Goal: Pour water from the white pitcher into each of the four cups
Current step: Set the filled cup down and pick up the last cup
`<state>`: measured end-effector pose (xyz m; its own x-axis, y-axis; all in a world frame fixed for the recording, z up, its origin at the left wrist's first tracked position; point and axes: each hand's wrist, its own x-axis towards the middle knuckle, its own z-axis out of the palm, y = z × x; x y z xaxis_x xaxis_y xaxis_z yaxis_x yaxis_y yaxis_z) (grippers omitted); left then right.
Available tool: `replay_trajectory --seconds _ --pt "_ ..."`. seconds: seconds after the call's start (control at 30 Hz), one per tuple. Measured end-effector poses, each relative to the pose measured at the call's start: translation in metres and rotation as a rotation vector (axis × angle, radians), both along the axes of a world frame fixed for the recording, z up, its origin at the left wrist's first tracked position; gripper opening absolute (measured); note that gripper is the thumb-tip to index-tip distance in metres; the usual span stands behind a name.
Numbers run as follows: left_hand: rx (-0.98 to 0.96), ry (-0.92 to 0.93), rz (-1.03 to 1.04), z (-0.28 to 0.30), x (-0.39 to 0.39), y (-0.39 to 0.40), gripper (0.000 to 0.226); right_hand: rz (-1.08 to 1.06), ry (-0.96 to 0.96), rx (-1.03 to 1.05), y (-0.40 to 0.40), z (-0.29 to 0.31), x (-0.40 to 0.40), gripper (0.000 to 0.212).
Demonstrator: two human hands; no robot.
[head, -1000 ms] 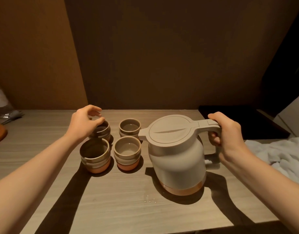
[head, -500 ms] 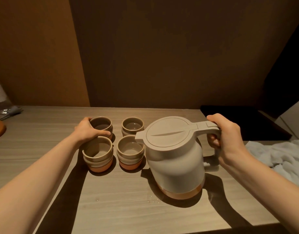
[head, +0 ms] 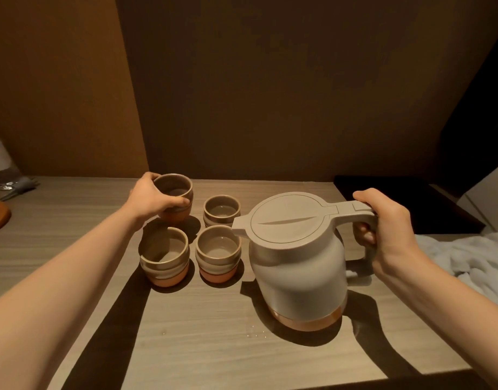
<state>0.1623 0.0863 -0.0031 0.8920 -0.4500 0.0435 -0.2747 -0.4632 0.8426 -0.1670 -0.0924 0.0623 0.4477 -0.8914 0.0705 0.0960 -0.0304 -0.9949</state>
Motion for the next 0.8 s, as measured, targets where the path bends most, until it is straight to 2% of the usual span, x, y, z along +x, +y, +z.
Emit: replay_trajectory --seconds 0.33,0.53,0.8 --pt "-0.184 -0.079 -0.067 0.044 -0.038 -0.001 0.085 -0.013 -0.022 -0.005 0.012 0.008 -0.014 0.046" --pt "-0.273 -0.057 -0.100 0.059 -0.073 0.012 0.080 -0.020 -0.037 -0.024 0.023 0.014 -0.025 0.040" --pt "-0.282 -0.033 -0.169 0.057 -0.130 0.043 0.077 -0.052 -0.053 -0.048 0.039 0.026 -0.043 0.032"
